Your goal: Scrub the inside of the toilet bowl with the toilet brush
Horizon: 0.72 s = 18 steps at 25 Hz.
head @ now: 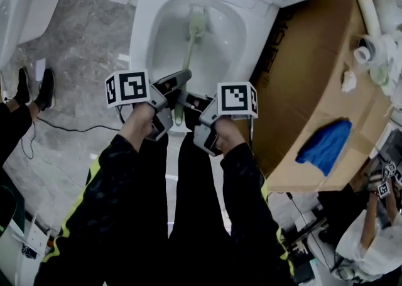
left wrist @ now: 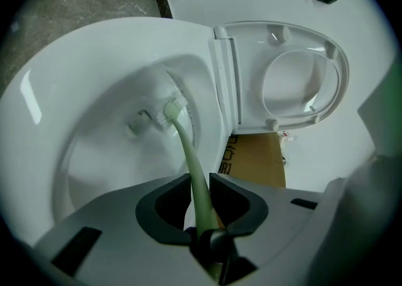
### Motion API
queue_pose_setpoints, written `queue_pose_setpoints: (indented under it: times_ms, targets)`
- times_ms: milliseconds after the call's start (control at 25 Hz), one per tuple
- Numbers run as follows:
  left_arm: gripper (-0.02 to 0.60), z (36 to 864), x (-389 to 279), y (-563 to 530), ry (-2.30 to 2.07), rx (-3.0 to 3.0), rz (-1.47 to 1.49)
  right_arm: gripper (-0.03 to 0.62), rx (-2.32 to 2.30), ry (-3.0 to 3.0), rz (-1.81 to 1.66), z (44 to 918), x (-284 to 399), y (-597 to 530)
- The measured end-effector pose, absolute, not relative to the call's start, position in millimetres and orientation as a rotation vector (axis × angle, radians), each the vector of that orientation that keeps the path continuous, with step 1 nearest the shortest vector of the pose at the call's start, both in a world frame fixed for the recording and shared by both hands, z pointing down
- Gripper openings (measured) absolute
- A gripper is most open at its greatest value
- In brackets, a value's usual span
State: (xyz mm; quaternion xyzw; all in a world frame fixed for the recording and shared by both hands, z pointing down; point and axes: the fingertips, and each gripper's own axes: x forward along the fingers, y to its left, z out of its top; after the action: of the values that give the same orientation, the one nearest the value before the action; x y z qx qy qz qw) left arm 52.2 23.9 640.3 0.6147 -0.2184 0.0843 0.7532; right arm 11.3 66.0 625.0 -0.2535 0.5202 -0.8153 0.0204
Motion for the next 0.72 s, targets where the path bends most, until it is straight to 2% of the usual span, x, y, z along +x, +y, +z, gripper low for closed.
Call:
queue_pose_setpoints:
  times_ms: [720]
  targets:
    - [0.097, 639, 87, 55, -0.312, 1.325, 0.251, 0.057, -1.033, 1.495, -2.453, 626, 40, 90]
